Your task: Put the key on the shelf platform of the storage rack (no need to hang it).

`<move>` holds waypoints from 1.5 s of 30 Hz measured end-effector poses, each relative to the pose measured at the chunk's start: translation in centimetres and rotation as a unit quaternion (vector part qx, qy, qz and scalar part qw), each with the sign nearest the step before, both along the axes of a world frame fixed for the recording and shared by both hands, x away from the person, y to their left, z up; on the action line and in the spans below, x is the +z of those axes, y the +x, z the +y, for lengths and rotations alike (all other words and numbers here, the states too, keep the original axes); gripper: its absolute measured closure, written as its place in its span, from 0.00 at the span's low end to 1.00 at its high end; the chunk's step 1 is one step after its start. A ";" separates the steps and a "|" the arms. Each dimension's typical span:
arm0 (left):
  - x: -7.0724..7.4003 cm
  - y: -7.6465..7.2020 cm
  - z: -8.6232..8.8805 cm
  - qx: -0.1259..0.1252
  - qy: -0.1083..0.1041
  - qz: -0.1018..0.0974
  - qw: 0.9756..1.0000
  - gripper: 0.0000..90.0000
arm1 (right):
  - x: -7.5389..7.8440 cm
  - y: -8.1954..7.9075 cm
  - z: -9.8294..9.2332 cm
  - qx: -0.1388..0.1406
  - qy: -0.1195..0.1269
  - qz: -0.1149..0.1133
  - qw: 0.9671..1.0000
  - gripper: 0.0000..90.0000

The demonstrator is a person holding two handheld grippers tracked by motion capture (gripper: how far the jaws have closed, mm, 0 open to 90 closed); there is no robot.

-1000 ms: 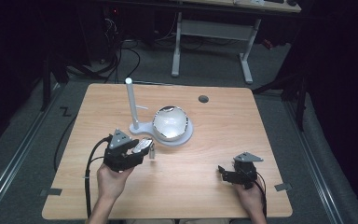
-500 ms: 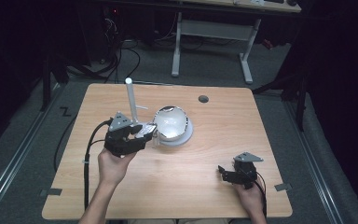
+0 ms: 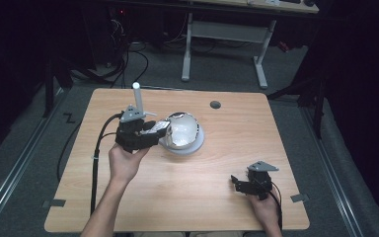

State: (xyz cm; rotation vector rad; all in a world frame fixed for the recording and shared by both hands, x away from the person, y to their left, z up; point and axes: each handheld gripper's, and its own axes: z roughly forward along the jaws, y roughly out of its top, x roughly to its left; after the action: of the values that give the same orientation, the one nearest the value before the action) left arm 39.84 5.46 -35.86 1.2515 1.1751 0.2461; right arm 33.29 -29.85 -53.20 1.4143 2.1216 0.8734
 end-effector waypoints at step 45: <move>-4.3 5.6 -4.5 0.015 0.054 0.034 0.998 0.56 | 0.0 0.0 0.0 0.000 0.000 0.000 1.000 0.24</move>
State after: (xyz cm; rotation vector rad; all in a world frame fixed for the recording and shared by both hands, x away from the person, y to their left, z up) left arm 45.45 0.96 -40.17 1.3457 1.2533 0.2955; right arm 33.31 -29.84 -53.19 1.4144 2.1221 0.8742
